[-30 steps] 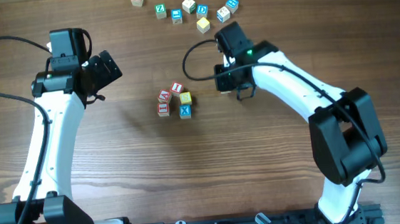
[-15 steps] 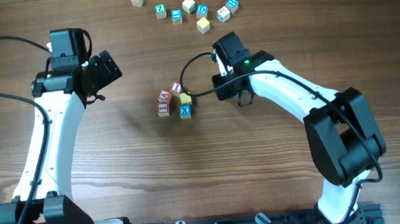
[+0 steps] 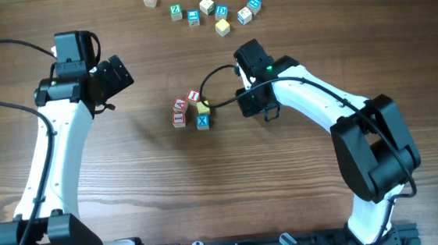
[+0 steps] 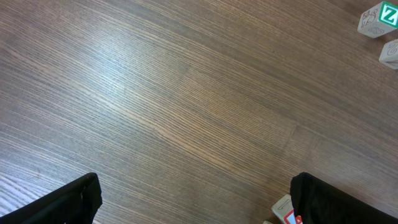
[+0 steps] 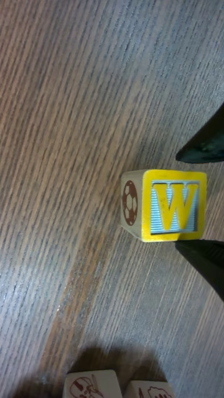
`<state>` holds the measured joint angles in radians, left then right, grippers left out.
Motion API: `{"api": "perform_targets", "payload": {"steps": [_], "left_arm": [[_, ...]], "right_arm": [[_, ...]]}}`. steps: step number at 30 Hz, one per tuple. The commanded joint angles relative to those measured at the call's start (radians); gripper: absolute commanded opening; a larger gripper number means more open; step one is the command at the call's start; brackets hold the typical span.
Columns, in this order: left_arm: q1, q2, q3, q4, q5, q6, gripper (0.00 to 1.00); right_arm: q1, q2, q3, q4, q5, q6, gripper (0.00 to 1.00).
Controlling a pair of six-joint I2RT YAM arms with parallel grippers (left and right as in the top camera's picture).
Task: Form a circle
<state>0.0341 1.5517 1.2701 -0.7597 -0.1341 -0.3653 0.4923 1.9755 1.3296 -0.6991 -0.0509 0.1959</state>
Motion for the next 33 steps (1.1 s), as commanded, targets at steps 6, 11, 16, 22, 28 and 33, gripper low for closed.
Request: {"api": "perform_targets", "payload": {"steps": [6,11,16,22,28,33], "left_arm": [[0.003,-0.011,0.010,0.000,-0.014,-0.010,1.00],[0.003,-0.011,0.010,0.000,-0.014,-0.010,1.00],[0.003,-0.011,0.010,0.000,-0.014,-0.010,1.00],[0.003,-0.011,0.010,0.000,-0.014,-0.010,1.00],[0.003,-0.011,0.010,0.000,-0.013,-0.010,1.00],[0.003,-0.011,0.010,0.000,-0.013,-0.010,1.00]], "right_arm": [[0.002,0.014,-0.010,0.028,0.013,0.016,0.38],[0.002,0.014,-0.010,0.035,0.013,0.014,0.27],[0.002,0.014,-0.010,0.036,0.012,0.016,0.19],[0.002,0.014,-0.010,0.036,0.008,0.016,0.22],[0.002,0.014,-0.010,0.036,0.005,0.016,0.34],[0.002,0.014,-0.010,0.037,0.005,0.014,0.50]]}}
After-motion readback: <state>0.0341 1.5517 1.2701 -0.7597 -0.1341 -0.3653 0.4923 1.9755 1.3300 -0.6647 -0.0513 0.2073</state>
